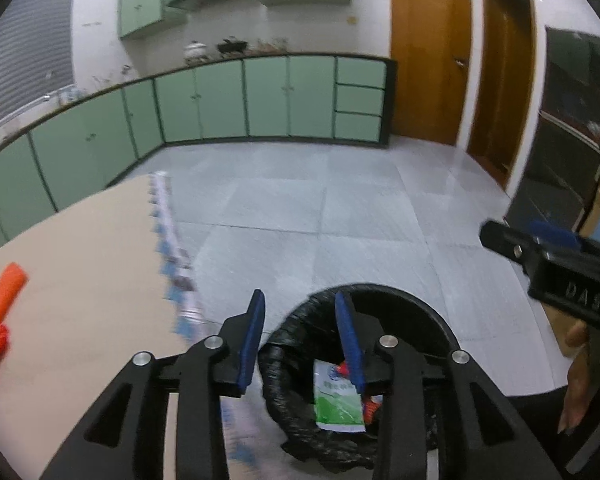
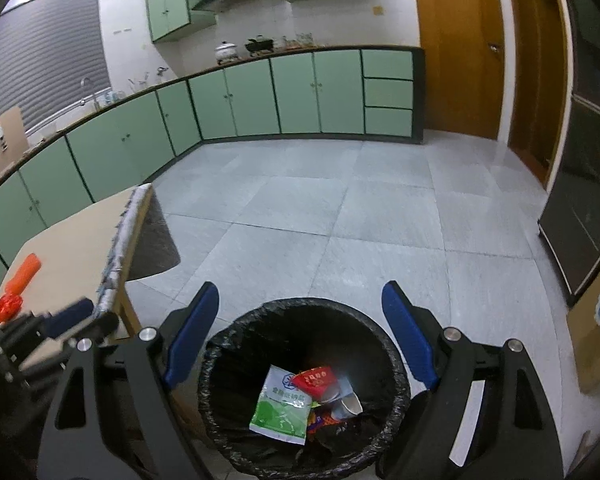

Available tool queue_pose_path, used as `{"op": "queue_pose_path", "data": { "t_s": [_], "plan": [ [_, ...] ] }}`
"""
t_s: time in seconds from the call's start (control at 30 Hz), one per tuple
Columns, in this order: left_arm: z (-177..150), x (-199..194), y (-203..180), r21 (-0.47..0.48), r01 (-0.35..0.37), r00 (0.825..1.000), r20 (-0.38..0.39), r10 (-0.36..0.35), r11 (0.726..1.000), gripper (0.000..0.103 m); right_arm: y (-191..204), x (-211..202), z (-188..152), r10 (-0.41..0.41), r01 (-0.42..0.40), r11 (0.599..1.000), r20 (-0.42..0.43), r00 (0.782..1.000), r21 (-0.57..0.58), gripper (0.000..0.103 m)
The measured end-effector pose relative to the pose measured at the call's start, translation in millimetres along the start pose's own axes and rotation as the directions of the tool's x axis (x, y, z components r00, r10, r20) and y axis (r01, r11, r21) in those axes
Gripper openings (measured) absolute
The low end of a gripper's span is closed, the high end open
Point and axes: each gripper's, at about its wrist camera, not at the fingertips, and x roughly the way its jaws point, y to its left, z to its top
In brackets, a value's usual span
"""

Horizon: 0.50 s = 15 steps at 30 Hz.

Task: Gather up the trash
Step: 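Move both tools back toward the orange net and red bag on the table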

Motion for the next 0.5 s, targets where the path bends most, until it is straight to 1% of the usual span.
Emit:
{"op": "queue_pose_path", "data": {
  "t_s": [0.17, 0.33, 0.5],
  "plan": [
    [3.5, -23.2, 26.4, -0.042, -0.042, 0.998, 0.036, 0.043, 0.998, 0.039, 25.1, -11.6, 4.9, 0.03, -0.029, 0.999, 0.009, 1.0, -0.039, 0.081],
    [-2.3, -45.6, 47.1, -0.076, -0.071, 0.995, 0.061, 0.076, 0.995, 0.039, 55.2, -24.4, 7.2, 0.069, -0.068, 0.994, 0.016, 0.997, -0.082, 0.081],
    [-9.1, -69.1, 75.0, -0.106, -0.118, 0.989, 0.076, 0.126, 0.987, 0.039, 89.0, -32.4, 9.2, 0.11, -0.107, 0.986, 0.018, 0.994, -0.127, 0.081]
  ]
}}
